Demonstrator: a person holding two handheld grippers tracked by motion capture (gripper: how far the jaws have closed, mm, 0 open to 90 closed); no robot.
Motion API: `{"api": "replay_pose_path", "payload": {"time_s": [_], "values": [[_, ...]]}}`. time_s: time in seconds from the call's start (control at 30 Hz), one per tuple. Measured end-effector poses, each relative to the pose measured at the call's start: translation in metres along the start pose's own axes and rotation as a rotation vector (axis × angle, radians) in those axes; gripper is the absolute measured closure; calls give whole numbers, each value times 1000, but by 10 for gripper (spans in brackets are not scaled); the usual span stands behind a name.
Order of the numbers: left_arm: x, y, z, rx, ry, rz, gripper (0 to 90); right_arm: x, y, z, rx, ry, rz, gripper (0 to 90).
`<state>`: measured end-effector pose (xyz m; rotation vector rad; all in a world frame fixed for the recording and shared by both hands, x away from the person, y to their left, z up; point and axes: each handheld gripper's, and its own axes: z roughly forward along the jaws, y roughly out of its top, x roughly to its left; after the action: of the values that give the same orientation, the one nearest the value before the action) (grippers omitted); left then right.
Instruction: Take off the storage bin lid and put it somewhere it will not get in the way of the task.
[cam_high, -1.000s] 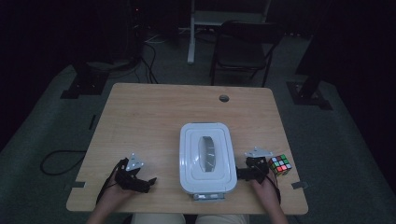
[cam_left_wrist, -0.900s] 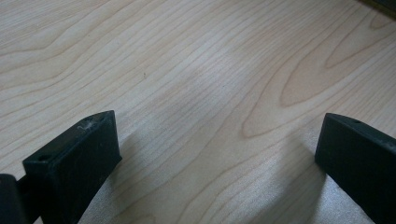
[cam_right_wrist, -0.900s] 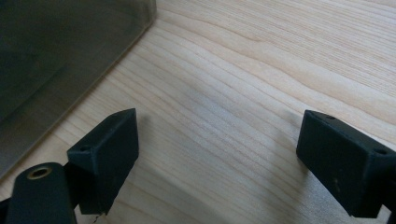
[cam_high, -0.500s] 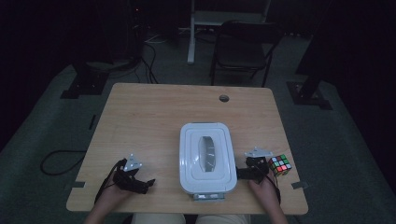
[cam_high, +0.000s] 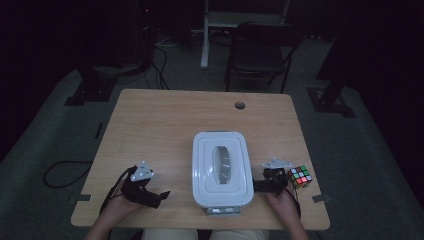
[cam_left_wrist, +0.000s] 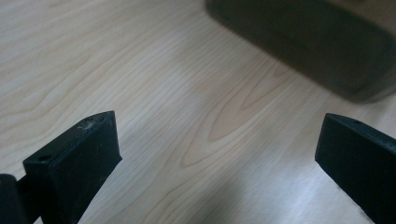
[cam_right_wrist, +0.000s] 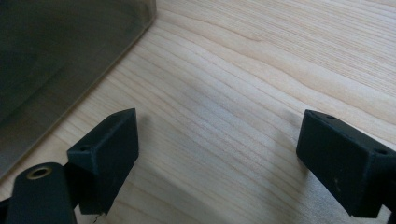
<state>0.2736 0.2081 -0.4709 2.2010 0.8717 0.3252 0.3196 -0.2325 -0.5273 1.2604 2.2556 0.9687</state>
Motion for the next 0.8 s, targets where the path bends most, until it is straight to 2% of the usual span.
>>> {"api": "replay_pose_path", "payload": {"time_s": [0.17,0.27,0.37,0.63,0.8], "values": [[-4,12,-9,-26,-19,13,6,0,0,0,0,0,0,128],[-5,20,-15,-65,-53,4,6,0,0,0,0,0,0,128],[-9,28,-18,-73,-54,29,6,0,0,0,0,0,0,128],[-23,53,-26,-120,-130,66,6,0,0,0,0,0,0,128],[-30,64,-26,-132,-154,78,6,0,0,0,0,0,0,128]]}}
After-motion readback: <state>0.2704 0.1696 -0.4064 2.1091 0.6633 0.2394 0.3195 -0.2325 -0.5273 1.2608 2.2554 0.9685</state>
